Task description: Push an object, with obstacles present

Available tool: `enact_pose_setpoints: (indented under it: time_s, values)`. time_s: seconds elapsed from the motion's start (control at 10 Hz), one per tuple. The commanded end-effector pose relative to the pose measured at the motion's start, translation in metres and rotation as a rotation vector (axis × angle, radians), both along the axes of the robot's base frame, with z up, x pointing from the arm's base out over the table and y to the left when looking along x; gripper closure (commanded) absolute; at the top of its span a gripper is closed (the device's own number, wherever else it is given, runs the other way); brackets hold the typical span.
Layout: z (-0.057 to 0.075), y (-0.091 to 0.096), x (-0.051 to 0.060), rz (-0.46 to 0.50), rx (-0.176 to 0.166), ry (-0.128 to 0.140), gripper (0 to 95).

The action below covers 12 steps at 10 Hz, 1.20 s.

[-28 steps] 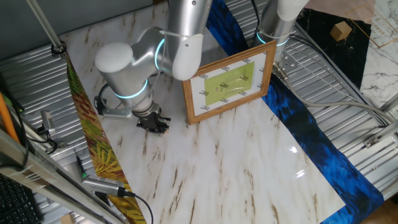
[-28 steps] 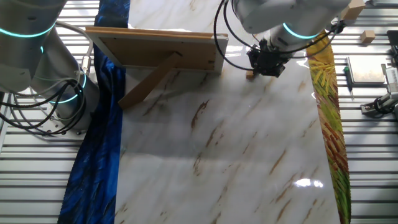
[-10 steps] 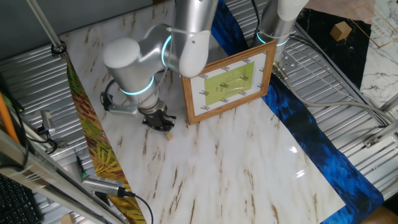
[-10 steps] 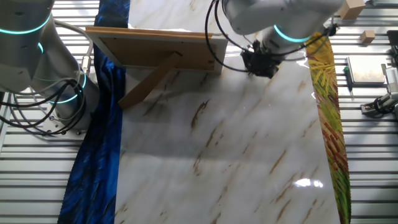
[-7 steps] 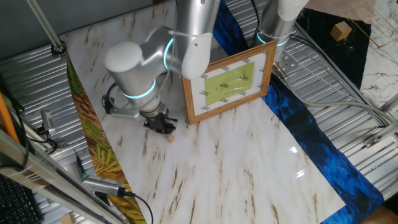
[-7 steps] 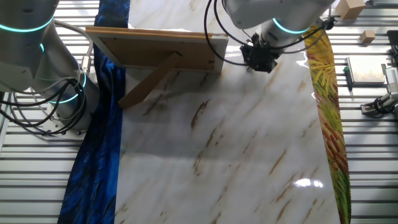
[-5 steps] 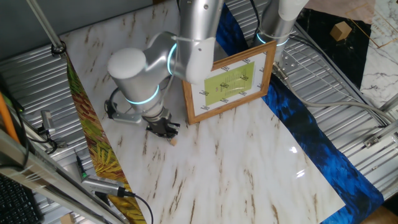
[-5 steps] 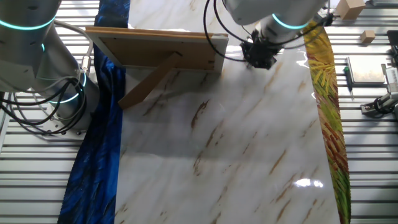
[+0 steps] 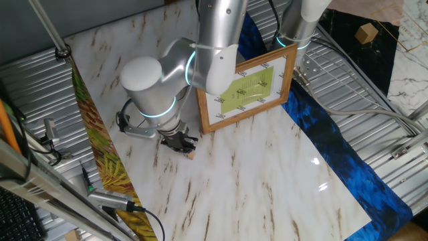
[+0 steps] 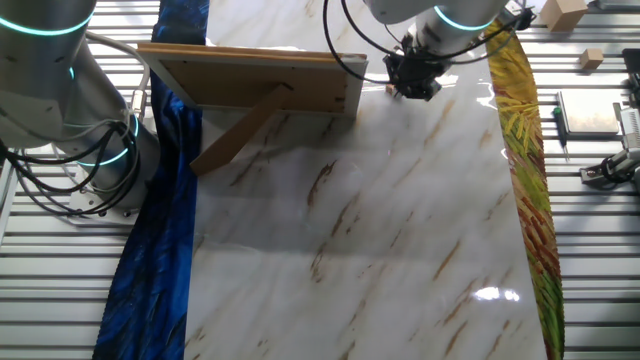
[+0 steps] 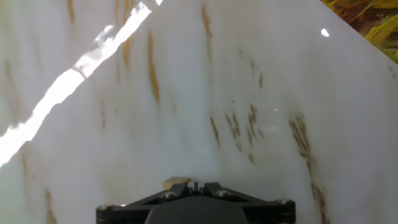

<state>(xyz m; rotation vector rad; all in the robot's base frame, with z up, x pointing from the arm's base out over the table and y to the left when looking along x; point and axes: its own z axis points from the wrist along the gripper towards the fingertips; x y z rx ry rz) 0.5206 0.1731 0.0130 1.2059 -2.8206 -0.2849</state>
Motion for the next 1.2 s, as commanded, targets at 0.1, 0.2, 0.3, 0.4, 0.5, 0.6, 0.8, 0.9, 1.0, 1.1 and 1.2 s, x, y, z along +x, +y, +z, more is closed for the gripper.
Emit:
enact_pose_setpoints:
  time_s: [0.1,0.2,0.3,0.4,0.5,0.6,0.8,0.9,1.0,1.1,1.2]
  values:
    - [0.003,0.003,-0.002,-0.002,0.006,0.001,95.0]
    - [0.004,0.009,-0.003,-0.010,0.011,0.002,95.0]
    - [0.003,0.013,-0.004,-0.017,0.011,0.002,95.0]
    - [0.003,0.015,-0.005,-0.023,0.010,0.002,95.0]
    - [0.002,0.016,-0.005,-0.026,0.006,0.003,95.0]
    - [0.003,0.016,-0.005,-0.027,0.006,0.003,95.0]
    - [0.003,0.016,-0.005,-0.031,0.003,0.002,95.0]
    - [0.004,0.016,-0.005,-0.025,0.002,0.002,95.0]
    - [0.004,0.016,-0.005,-0.007,0.005,-0.003,95.0]
    - [0.005,0.016,-0.005,0.006,0.007,-0.008,95.0]
    - [0.006,0.013,-0.005,0.016,0.005,-0.006,95.0]
